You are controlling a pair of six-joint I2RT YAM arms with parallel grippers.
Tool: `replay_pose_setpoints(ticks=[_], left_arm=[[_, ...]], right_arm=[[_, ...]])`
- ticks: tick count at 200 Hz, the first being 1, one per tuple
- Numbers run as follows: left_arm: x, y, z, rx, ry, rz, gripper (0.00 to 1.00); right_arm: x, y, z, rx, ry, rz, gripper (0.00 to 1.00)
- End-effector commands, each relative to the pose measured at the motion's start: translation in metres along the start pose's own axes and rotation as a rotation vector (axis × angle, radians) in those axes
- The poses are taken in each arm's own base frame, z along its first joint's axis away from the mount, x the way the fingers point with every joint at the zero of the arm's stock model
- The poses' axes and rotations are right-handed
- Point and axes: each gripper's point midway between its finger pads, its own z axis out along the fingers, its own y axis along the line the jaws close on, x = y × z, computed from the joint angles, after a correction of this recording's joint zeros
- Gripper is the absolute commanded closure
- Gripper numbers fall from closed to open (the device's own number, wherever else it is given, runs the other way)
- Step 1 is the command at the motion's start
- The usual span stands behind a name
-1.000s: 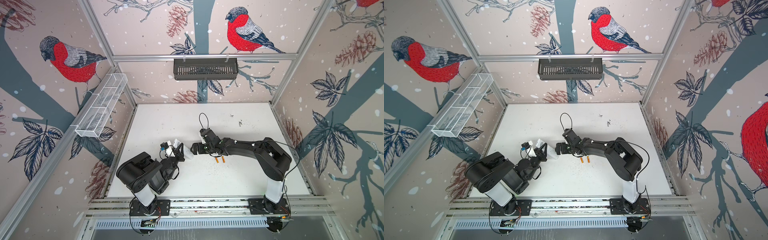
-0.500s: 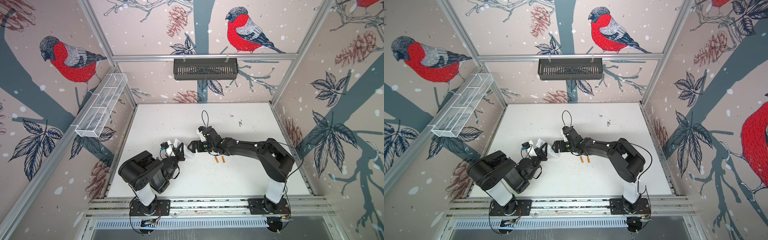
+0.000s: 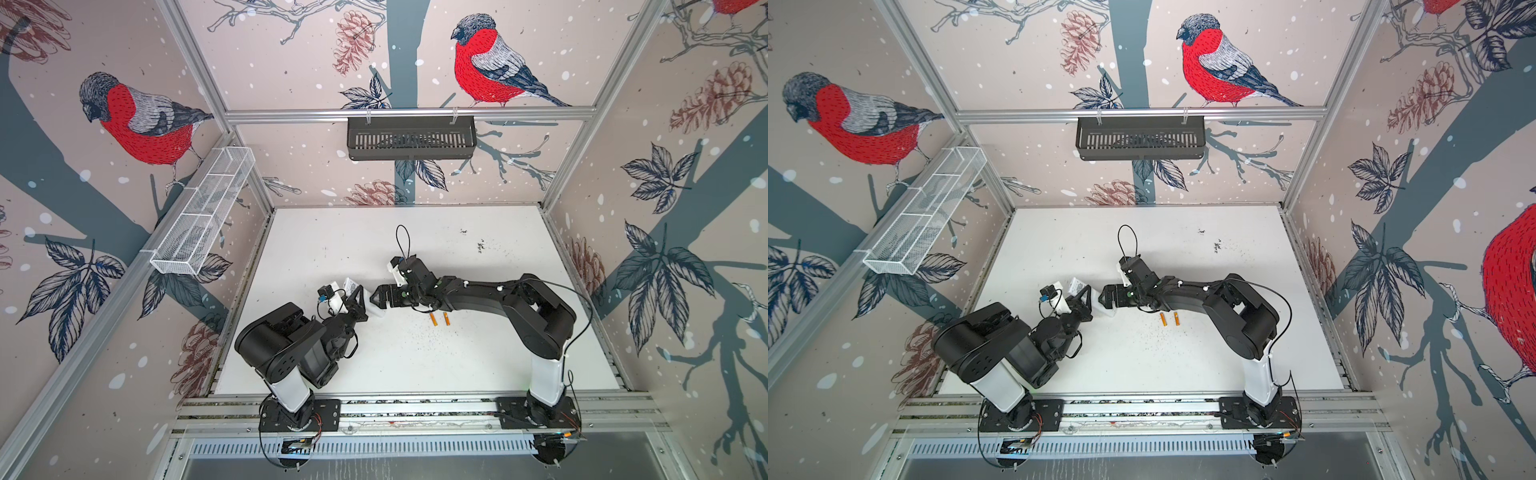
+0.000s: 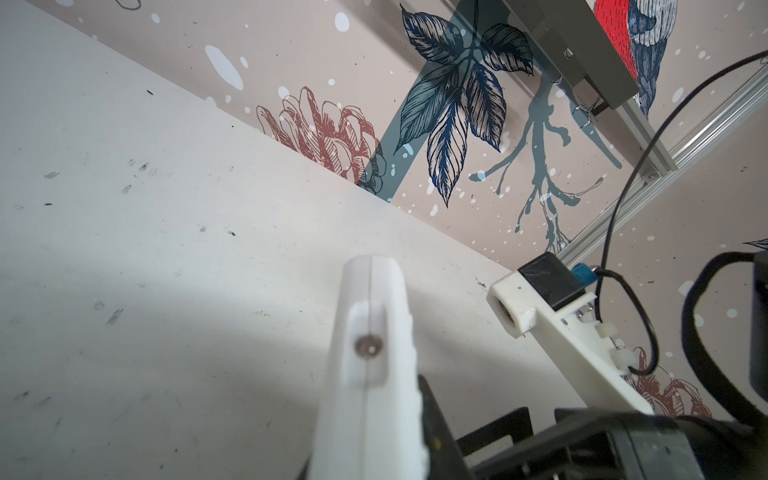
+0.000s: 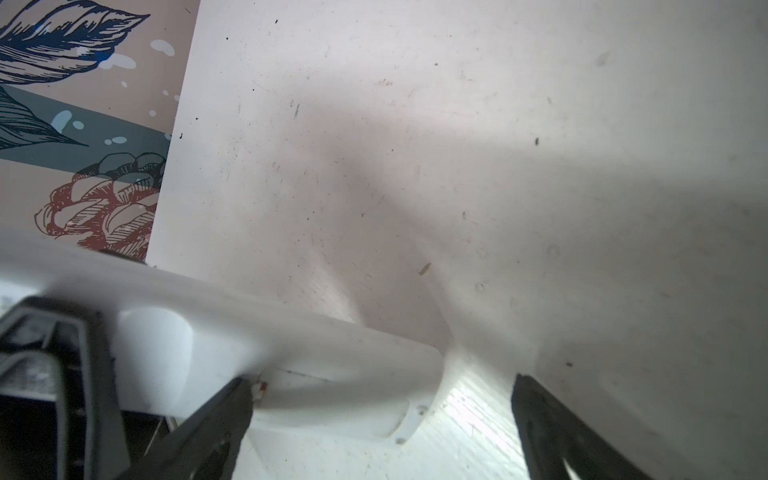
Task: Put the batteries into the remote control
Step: 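Hold the remote with the left gripper and slide off the cover with the right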
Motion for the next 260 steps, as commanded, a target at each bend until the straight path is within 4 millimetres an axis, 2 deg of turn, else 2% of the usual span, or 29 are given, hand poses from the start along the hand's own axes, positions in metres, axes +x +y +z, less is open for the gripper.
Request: replay_pose_setpoints(ticks=[1,21,38,56,76,114,192,260], left_arm=[[0.001,-0.015,-0.003,0.084,0.009,0.093,1.0],[0.001,-0.016,-0.002,0.089,0.009,0.095,1.0],[0.001,-0.017,-0.002,0.092,0.01,0.106,1.0],[0.003,-0.017,-0.001,0.086,0.018,0.125,1.0],[0.002,-0.017,-0.001,0.071,0.02,0.151,1.0],[0.001,-0.016,0.002,0.044,0.023,0.186,1.0],[0.002,-0.014,0.003,0.033,0.025,0.191,1.0],[0.004,-0.017,0.005,0.049,0.035,0.185,1.0]], right_arm=[[0.01,-0.003,0.007,0.021,0.027,-0.013,0.0],[0.012,-0.009,0.01,0.061,0.039,-0.012,0.0],[0.013,-0.025,0.011,0.152,0.049,-0.018,0.0],[0.013,-0.04,0.007,0.235,0.051,-0.034,0.0],[0.008,-0.046,-0.002,0.269,0.036,-0.044,0.0],[0.0,-0.043,-0.017,0.245,0.003,-0.04,0.0],[-0.004,-0.032,-0.032,0.205,-0.031,-0.059,0.01],[-0.015,-0.023,-0.034,0.161,-0.063,-0.072,0.0]])
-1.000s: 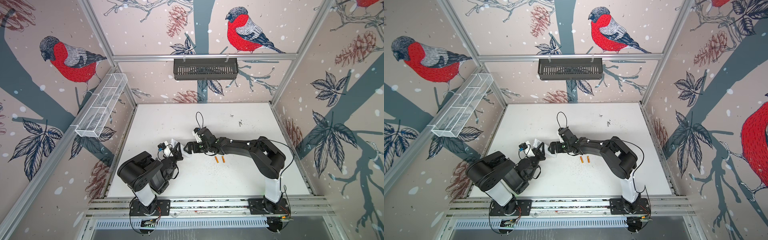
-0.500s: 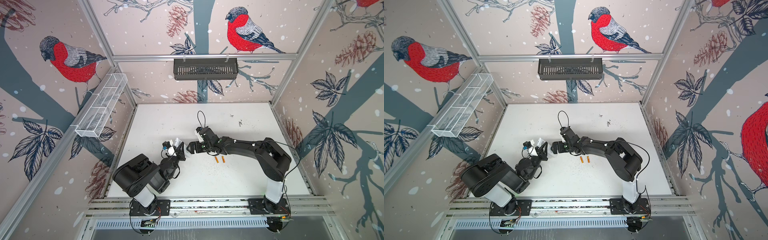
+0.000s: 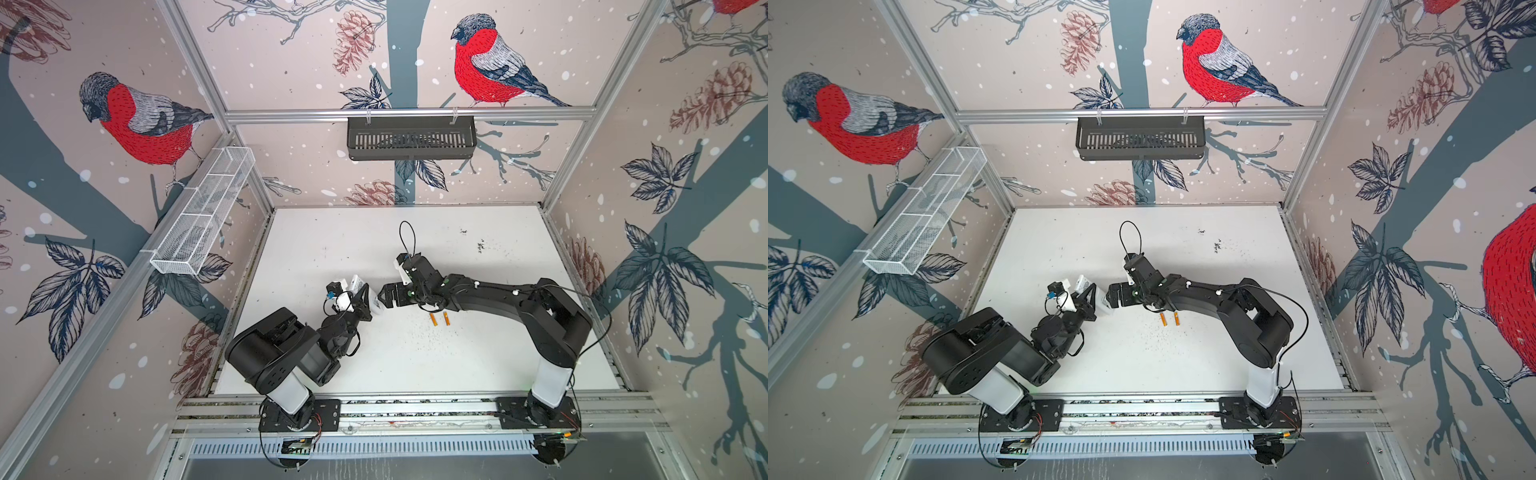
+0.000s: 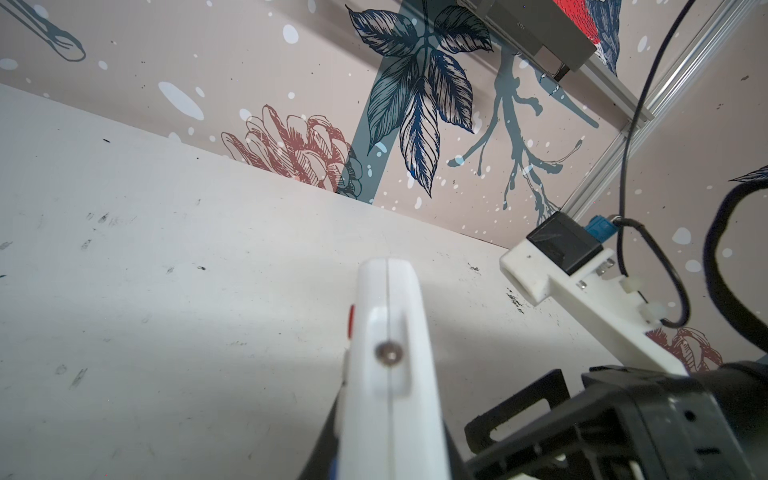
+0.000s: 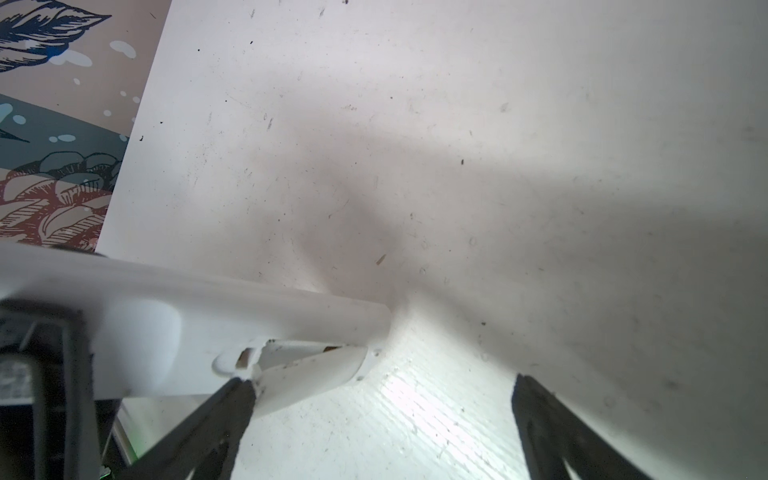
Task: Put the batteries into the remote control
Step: 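Hold the remote with the left gripper and slide off the cover with the right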
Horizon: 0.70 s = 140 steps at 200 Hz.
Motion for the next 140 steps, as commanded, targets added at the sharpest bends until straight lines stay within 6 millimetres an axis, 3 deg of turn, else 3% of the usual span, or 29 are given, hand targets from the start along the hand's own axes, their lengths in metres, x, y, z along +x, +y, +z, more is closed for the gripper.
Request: replay_pose_setpoints(ticks=[1,75,116,140], left_arm=[[0.013,0.004,0.0,-0.014,0.053,0.034,1.0],[0.014,0.004,-0.001,-0.01,0.057,0.033,1.0],[0.015,0.004,-0.001,-0.01,0.06,0.032,1.0],[0.015,0.003,-0.001,-0.003,0.061,0.028,1.0]], right_arm=[[-0.003,-0.008,-0.001,0.033,-0.01,-0.013,0.0],[-0.028,0.01,-0.008,-0.021,-0.07,-0.042,0.0],[-0.028,0.016,-0.013,-0.065,-0.084,-0.05,0.0],[-0.024,0.007,-0.015,-0.055,-0.077,-0.041,0.0]])
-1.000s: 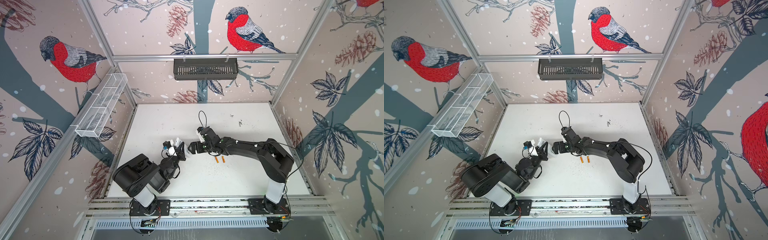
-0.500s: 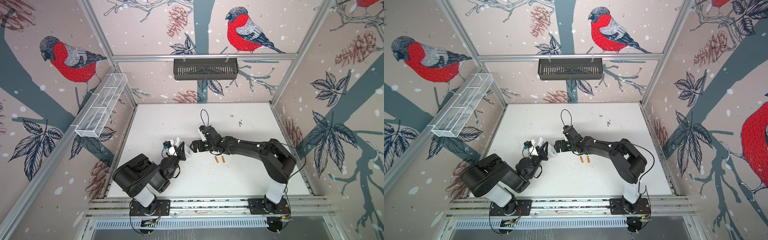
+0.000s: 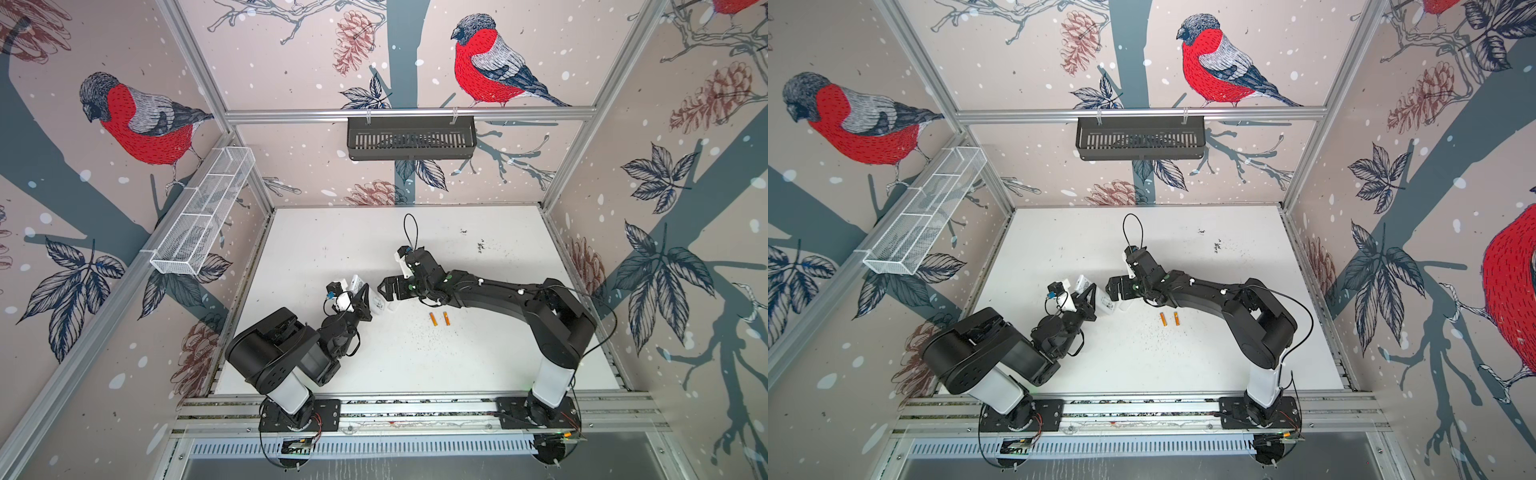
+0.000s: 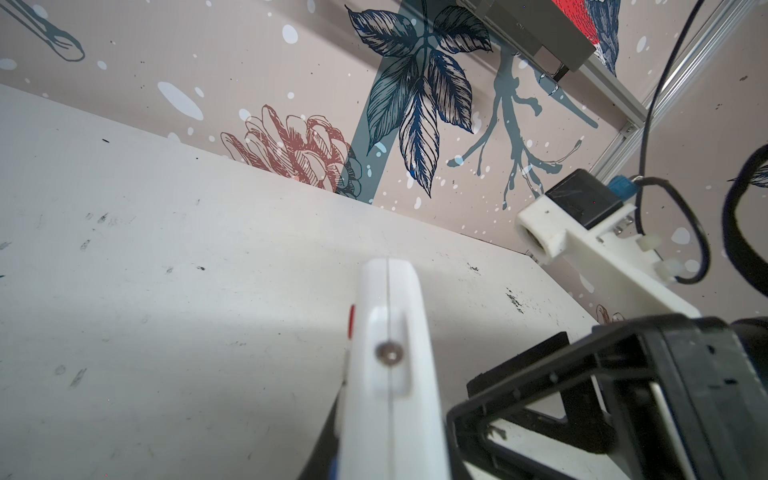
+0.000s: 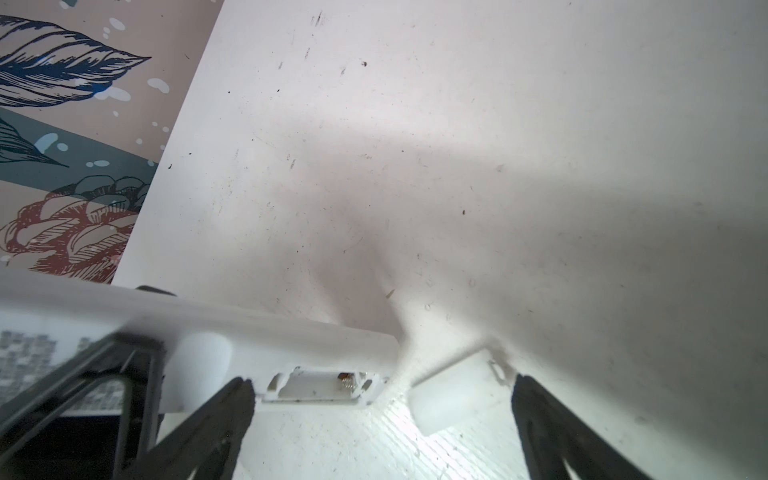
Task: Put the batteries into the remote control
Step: 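Hold the remote with the left gripper and slide off the cover with the right, then move the right gripper down toward the orange batteries on the table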
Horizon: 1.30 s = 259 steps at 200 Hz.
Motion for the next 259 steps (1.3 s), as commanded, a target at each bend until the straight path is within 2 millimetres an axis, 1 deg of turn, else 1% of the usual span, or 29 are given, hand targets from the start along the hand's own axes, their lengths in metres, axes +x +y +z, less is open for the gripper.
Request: replay_pose_setpoints(ticks=[1,21,30,45,57,73,91,108,119,132,146,153,184,230,259], left_arm=[[0.015,0.003,-0.001,-0.005,0.06,0.029,1.0],[0.013,-0.002,-0.002,0.019,0.057,0.02,1.0],[0.011,-0.006,-0.002,0.04,0.059,0.017,1.0],[0.01,-0.014,-0.001,0.07,0.073,0.007,1.0],[0.008,-0.019,0.001,0.084,0.089,0.0,1.0],[0.003,-0.027,0.004,0.101,0.107,0.0,1.0],[-0.003,-0.032,0.006,0.098,0.134,0.011,1.0],[-0.011,-0.038,0.01,0.088,0.164,0.034,1.0],[-0.013,-0.037,0.013,0.057,0.193,0.024,1.0],[-0.017,-0.04,0.015,0.058,0.219,0.037,1.0],[-0.02,-0.048,0.014,0.088,0.243,0.046,1.0],[-0.024,-0.051,0.013,0.096,0.246,0.044,1.0],[-0.036,-0.066,0.008,0.152,0.263,0.056,1.0],[-0.051,-0.069,0.007,0.162,0.261,0.065,1.0],[-0.058,-0.069,0.008,0.171,0.251,0.039,1.0]], right_arm=[[-0.003,-0.001,-0.004,-0.019,-0.016,-0.011,0.0],[0.002,-0.013,-0.01,0.014,-0.016,0.0,0.0],[0.003,-0.022,-0.016,0.041,-0.02,0.004,0.0],[0.007,-0.03,-0.025,0.072,-0.023,-0.008,0.0],[0.01,-0.04,-0.034,0.129,-0.024,-0.018,0.0],[0.017,-0.054,-0.047,0.201,-0.015,-0.026,0.01],[0.031,-0.071,-0.059,0.262,0.01,-0.02,0.02],[0.043,-0.084,-0.069,0.315,0.033,-0.017,0.05],[0.05,-0.087,-0.074,0.326,0.04,-0.024,0.08],[0.058,-0.092,-0.08,0.344,0.05,-0.028,0.13],[0.066,-0.095,-0.085,0.355,0.066,-0.037,0.19],[0.069,-0.095,-0.087,0.36,0.072,-0.041,0.2],[0.083,-0.113,-0.098,0.435,0.09,-0.007,0.28],[0.096,-0.142,-0.118,0.562,0.079,0.051,0.38],[0.106,-0.151,-0.127,0.581,0.088,0.07,0.42]])
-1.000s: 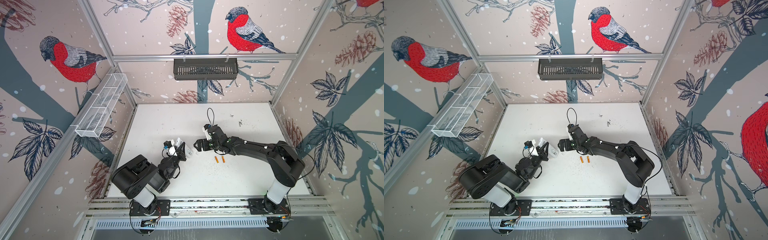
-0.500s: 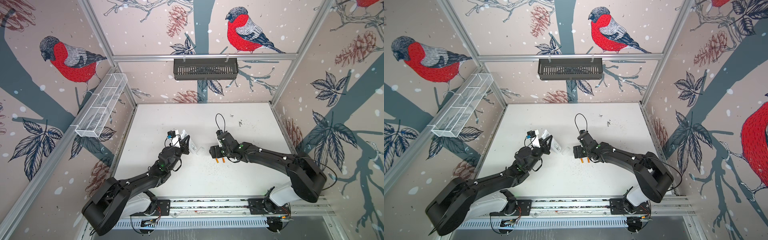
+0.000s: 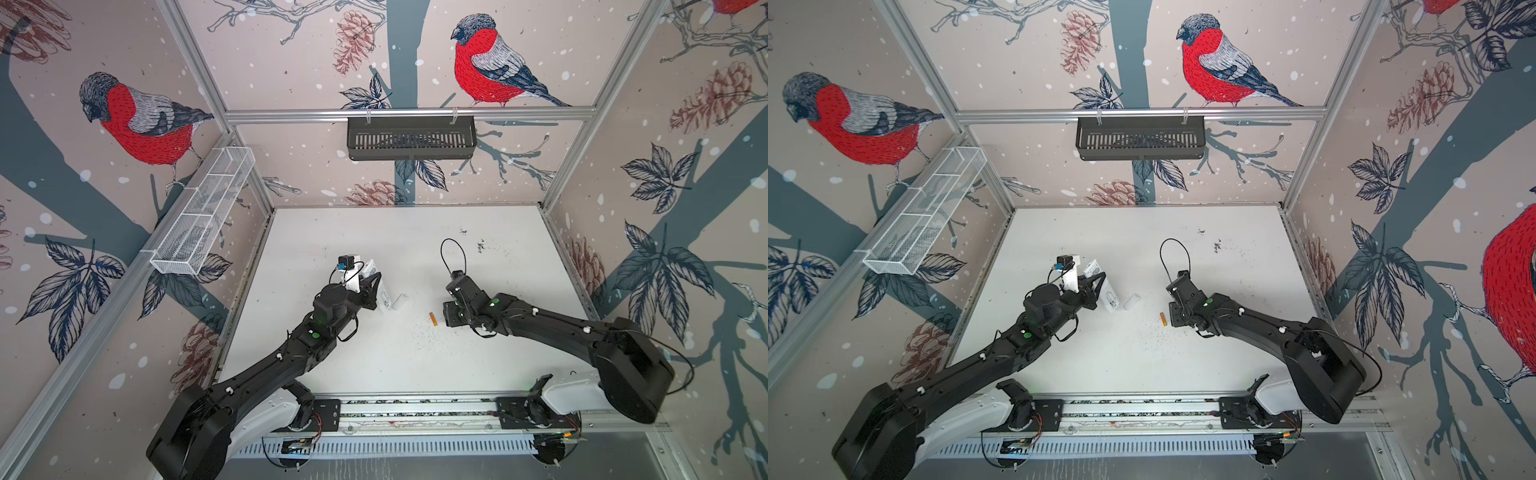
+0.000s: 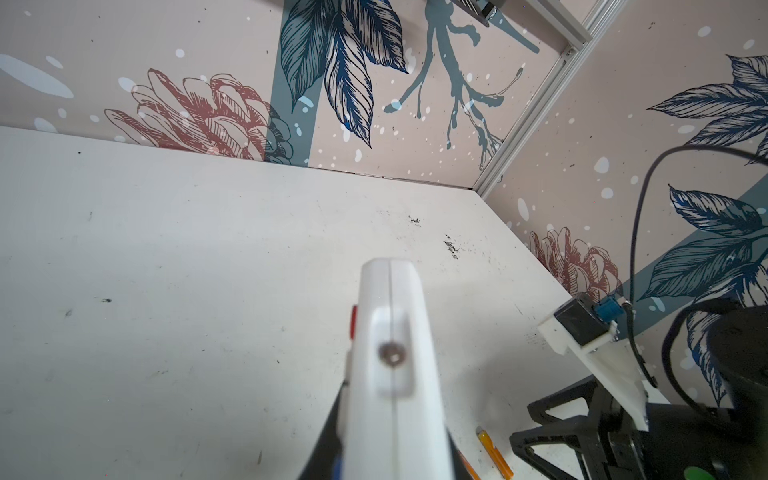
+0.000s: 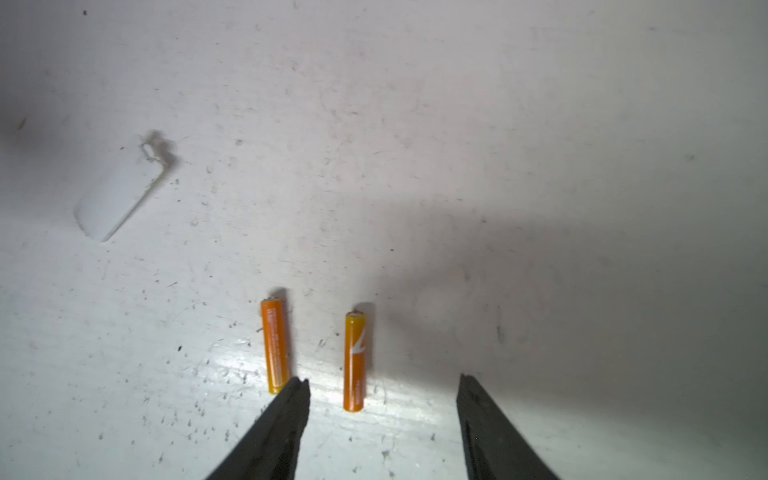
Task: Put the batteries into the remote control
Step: 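Move the right gripper down toward the orange batteries on the table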
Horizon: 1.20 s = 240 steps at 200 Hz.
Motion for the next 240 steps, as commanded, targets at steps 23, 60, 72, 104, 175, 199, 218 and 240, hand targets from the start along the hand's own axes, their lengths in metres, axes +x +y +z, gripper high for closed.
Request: replay_pose_setpoints(ticks=[23,60,72,104,175,199,218,240], left_arm=[[-0.009,-0.002,-0.001,0.033,-0.011,-0.014,1.0],[-0.014,0.007,-0.003,0.012,-0.022,-0.026,1.0],[-0.016,0.01,-0.003,0.009,-0.028,-0.032,1.0],[-0.018,0.008,-0.003,0.027,-0.033,-0.039,1.0],[-0.022,0.008,-0.005,0.033,-0.044,-0.045,1.0],[-0.023,0.006,-0.005,0.043,-0.042,-0.038,1.0],[-0.024,0.004,-0.005,0.054,-0.041,-0.037,1.0],[-0.024,0.003,-0.005,0.057,-0.042,-0.037,1.0]], right_arm=[[0.016,-0.031,-0.001,0.093,0.029,0.059,0.42],[0.02,-0.022,-0.001,-0.012,0.027,0.029,0.43],[0.018,-0.012,-0.005,-0.078,0.003,0.003,0.44],[0.016,0.0,-0.007,-0.129,-0.008,-0.028,0.48],[0.024,0.016,0.009,-0.126,0.055,-0.09,0.56],[0.026,0.016,0.014,-0.12,0.067,-0.087,0.6],[0.026,0.017,0.017,-0.115,0.074,-0.092,0.62],[0.026,0.018,0.019,-0.114,0.075,-0.098,0.63]])
